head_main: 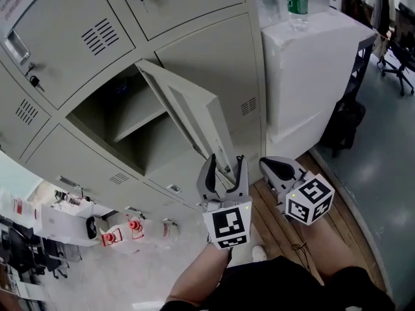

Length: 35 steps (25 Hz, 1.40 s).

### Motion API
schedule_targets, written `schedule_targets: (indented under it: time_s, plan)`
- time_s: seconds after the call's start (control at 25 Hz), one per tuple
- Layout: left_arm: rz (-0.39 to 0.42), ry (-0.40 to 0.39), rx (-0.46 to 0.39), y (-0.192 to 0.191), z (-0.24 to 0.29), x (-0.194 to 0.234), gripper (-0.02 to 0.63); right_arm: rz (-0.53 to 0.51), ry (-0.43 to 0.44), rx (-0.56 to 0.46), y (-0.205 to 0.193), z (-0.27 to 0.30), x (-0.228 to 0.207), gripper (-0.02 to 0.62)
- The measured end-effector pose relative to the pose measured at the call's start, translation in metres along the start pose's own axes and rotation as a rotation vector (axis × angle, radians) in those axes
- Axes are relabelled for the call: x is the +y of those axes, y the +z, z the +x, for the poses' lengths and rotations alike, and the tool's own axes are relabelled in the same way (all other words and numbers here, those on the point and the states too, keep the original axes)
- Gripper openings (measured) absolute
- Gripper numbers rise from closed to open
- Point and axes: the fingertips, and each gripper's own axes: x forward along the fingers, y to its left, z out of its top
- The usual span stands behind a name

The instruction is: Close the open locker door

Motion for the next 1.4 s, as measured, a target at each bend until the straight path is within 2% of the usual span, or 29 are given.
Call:
schedule_targets:
  time_s: [0.2,0.4,0.52,0.6,0.76,0.92,1.08,1.4]
  plan:
    - [-0.005,0.011,-0.005,0.000,-0.014,0.009,0.259,-0.004,0.030,0.007,-0.001,0.009,0.010,0.052]
    - [0.006,0.040,-0.001,-0.002,-0.034,0.021,0.211,-0.007,0.067,0.011,-0.001,0.019,0.025,0.052]
    - [0.000,0.070,0.002,-0.003,-0.046,0.032,0.183,-0.012,0.099,0.017,-0.002,0.027,0.036,0.052]
    - [-0.009,0.097,0.005,-0.005,-0.054,0.040,0.136,-0.015,0.123,0.020,-0.003,0.033,0.045,0.052]
    - [-0.029,0.171,0.019,-0.010,-0.070,0.068,0.105,-0.021,0.174,0.026,-0.004,0.046,0.066,0.052]
    - [-0.060,0.237,0.037,-0.015,-0.081,0.099,0.095,-0.034,0.227,0.029,-0.001,0.059,0.086,0.053]
    - [-0.087,0.264,0.045,-0.018,-0.089,0.122,0.097,-0.047,0.273,0.031,0.000,0.070,0.103,0.053]
    - [-0.093,0.340,0.058,-0.023,-0.096,0.155,0.114,-0.060,0.352,0.049,-0.002,0.086,0.121,0.053]
